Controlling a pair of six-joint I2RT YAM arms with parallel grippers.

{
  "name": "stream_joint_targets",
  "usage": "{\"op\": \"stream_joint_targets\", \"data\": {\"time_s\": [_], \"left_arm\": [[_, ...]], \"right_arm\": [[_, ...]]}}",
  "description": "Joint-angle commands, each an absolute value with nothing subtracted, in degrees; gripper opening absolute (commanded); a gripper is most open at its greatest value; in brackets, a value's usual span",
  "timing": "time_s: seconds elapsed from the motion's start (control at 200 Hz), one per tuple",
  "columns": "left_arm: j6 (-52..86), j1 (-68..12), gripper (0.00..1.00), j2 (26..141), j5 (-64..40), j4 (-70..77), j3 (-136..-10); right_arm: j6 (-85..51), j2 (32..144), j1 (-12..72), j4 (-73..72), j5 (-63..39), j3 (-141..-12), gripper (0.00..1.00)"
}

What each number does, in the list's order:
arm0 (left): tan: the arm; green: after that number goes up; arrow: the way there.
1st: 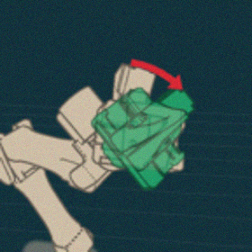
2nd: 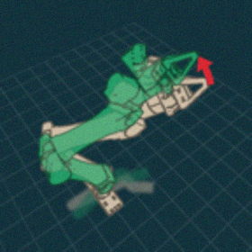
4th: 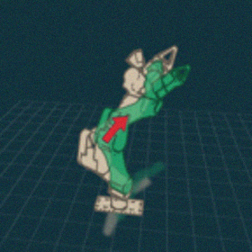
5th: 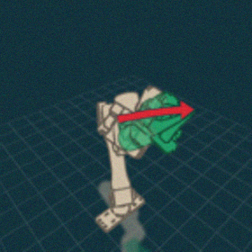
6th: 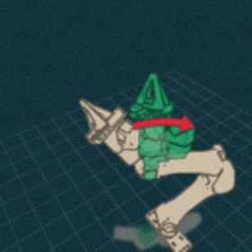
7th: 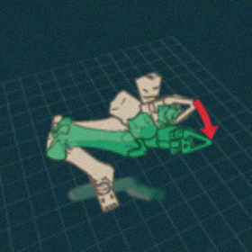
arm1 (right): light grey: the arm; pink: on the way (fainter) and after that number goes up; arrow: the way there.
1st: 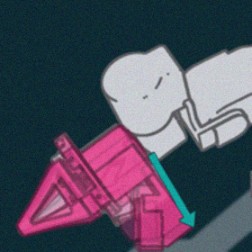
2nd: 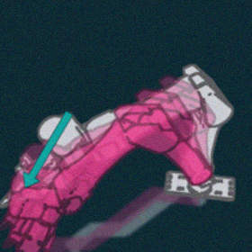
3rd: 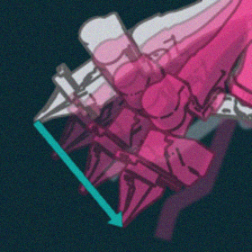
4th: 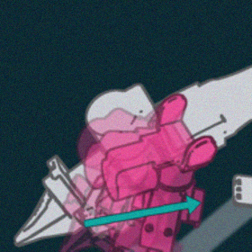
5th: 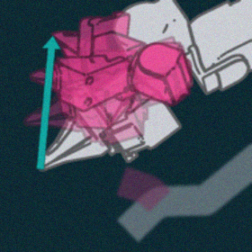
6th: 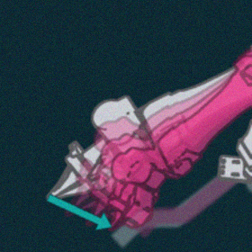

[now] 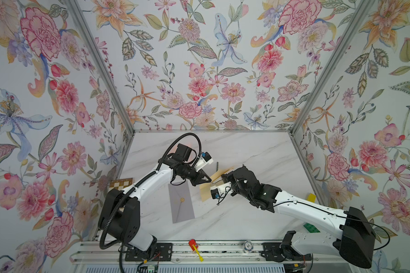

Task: Fold the letter paper in half and place it into the envelope
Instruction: Place the letter paper in the envelope.

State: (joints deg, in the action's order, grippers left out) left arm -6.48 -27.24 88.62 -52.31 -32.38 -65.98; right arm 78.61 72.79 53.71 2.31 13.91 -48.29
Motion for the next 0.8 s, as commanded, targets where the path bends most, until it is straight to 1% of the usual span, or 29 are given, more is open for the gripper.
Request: {"op": "stream_joint_targets", "data": {"time_s": [0.0,0.26,0.435,0.586,0.796], "left_arm": [[-7.03,-28.03,0.00,90.85,-53.01,-34.04,-66.05],[-6.84,-28.48,0.00,90.09,-53.52,-33.48,-65.48],[-7.03,-28.89,0.00,90.09,-54.17,-34.01,-65.50],[-7.03,-29.35,0.00,90.09,-54.56,-34.54,-65.56],[-8.85,-29.87,0.00,90.09,-55.02,-35.39,-65.74]], "right_arm": [[76.65,73.69,54.47,3.21,11.76,-48.06,0.00],[74.09,73.74,54.57,3.42,7.47,-47.37,0.00],[72.93,73.69,52.79,3.73,4.02,-47.01,0.00],[72.51,73.31,50.59,3.53,3.19,-46.33,0.00],[72.76,72.53,49.81,2.92,3.52,-45.83,0.00]]}}
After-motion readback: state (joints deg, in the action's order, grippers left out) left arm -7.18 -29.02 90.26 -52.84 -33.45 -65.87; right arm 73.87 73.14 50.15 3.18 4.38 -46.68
